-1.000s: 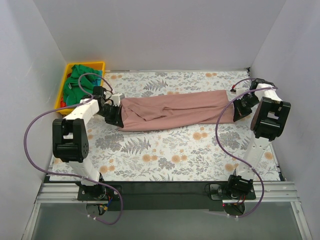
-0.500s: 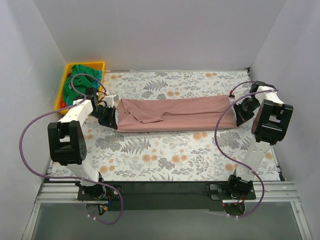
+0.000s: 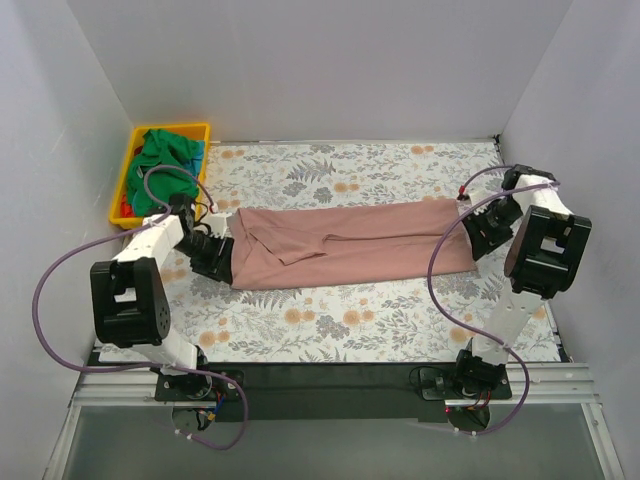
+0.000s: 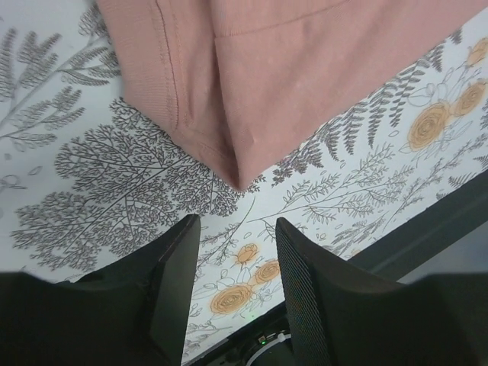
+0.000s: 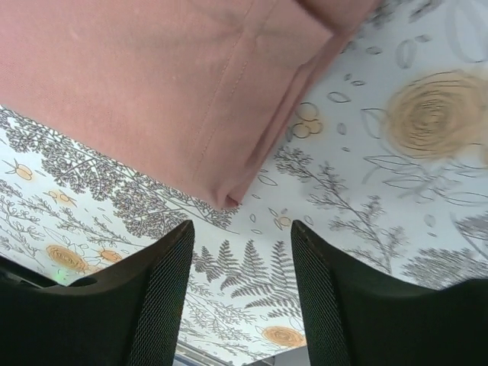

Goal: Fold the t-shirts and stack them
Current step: Fold the tshirt

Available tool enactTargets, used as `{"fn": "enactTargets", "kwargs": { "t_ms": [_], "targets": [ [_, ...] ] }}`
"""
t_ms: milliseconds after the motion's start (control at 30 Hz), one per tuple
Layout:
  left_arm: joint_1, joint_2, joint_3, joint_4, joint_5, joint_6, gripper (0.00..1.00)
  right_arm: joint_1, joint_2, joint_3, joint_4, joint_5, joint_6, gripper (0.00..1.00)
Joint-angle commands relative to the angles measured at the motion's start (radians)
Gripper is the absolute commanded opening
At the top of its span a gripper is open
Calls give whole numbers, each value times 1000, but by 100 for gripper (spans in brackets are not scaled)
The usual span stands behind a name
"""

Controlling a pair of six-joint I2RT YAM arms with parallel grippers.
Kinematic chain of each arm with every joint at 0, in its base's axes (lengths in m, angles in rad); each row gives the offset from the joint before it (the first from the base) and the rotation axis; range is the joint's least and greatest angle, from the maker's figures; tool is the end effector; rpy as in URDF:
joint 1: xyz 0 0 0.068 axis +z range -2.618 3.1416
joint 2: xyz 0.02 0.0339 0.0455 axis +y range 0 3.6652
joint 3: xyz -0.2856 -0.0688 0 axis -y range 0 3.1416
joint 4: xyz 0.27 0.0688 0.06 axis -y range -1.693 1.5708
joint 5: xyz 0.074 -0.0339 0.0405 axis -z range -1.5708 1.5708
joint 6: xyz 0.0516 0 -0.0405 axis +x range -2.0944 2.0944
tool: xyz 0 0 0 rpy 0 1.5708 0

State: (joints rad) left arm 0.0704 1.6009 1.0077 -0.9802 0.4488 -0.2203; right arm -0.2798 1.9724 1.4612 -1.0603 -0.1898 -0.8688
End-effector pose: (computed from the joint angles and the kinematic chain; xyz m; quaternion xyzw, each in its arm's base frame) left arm 0.2866 -0.0022 0.1773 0.1415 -0.9646 0.2218 0.0179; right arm 0.3837 -0.1001 0.1719 -0.2889 0.9527 0.0797 0.0512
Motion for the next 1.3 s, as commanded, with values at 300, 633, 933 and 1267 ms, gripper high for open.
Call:
{"fn": "enactTargets", "kwargs": {
  "t_ms": [300, 633, 933, 1267],
  "targets": [
    [-107, -12, 172, 138, 168, -186, 36, 125, -11, 142, -35, -197, 139, 24],
    [-110, 126, 88, 250, 67, -289, 33, 143, 92, 77, 88, -134, 200, 22],
    [-115, 321, 211, 304, -149, -307, 29, 186, -26, -238, 148, -42, 99, 22],
    [-119, 838, 1346, 34, -176, -303, 40, 593, -476, -459, 4, -193, -7, 29]
  ]
}}
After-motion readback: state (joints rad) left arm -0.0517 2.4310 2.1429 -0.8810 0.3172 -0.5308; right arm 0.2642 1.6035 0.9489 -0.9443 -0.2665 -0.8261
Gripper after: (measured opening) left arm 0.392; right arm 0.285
